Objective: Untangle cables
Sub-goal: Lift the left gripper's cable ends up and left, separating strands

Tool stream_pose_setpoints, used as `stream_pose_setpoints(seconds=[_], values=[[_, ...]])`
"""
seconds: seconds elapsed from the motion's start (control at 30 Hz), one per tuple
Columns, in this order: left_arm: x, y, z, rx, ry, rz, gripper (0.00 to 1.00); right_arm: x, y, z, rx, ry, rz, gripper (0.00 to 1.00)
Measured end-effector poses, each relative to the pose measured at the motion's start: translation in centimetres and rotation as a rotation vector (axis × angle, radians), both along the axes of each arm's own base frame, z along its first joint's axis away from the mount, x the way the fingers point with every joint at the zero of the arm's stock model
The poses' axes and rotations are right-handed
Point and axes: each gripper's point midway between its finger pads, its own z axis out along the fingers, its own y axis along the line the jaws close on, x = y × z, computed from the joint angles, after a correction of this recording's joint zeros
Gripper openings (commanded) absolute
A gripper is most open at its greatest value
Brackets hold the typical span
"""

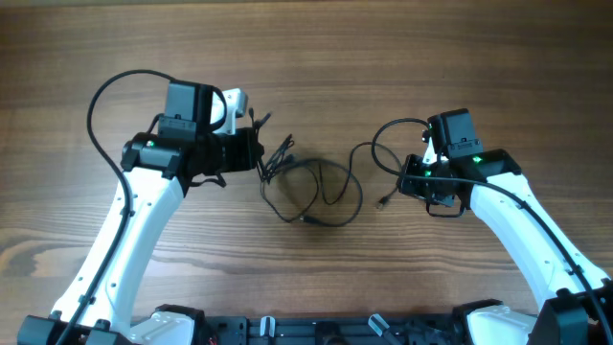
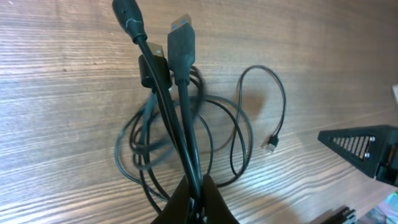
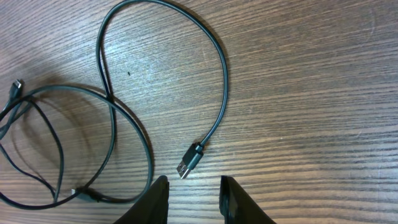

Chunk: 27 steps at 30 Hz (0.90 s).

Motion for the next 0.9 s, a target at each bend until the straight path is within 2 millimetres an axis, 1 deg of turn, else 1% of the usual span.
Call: stream_pose_setpoints(seconds=[0.07, 0.13, 0.2, 0.23, 0.27, 0.4, 0.57, 0.63, 0.73, 0.8, 0.9], values=[[0.6, -0.3, 0.7, -0.042, -0.029, -0.012, 0.04, 0.0, 0.0, 0.0, 0.000, 0.000, 0.000, 0.30], [1.3, -1.3, 2.2, -0.120, -0.085, -0.046, 0.04, 0.0, 0.0, 0.0, 0.000, 0.001, 0.000, 0.31], [2.0, -2.7, 4.9, -0.237, -0.179, -0.111, 0.04, 0.0, 0.0, 0.0, -0.001, 0.001, 0.000, 0.31], [2.3, -3.2, 6.6, -0.291, -0.238, -0.144, 0.04, 0.0, 0.0, 0.0, -0.001, 0.001, 0.000, 0.31], [2.4, -3.5, 7.8, -0.324, -0.276, -0.162, 0.04, 0.0, 0.0, 0.0, -0.001, 0.001, 0.000, 0.32], [2.5, -3.6, 13.7, -0.447, -0.447, -0.197, 0.04, 0.0, 0.0, 0.0, -0.003, -0.001, 0.000, 0.36], [2.3, -3.6, 19.2, -0.559, -0.578, -0.194, 0.04, 0.4, 0.2, 0.2, 0.010, -0.020, 0.009, 0.40], [2.2, -3.8, 20.8, -0.608, -0.601, -0.187, 0.04, 0.8, 0.9, 0.5, 0.040, -0.044, 0.050, 0.42], [2.2, -3.8, 22.8, -0.681, -0.614, -0.171, 0.04, 1.3, 2.9, 1.4, 0.129, -0.102, 0.166, 0.49], [2.2, -3.9, 23.6, -0.723, -0.603, -0.157, 0.04, 1.4, 4.4, 2.3, 0.203, -0.143, 0.250, 0.51], [2.1, -3.9, 24.0, -0.773, -0.549, -0.126, 0.04, 1.8, 6.6, 4.0, 0.322, -0.225, 0.363, 0.57]])
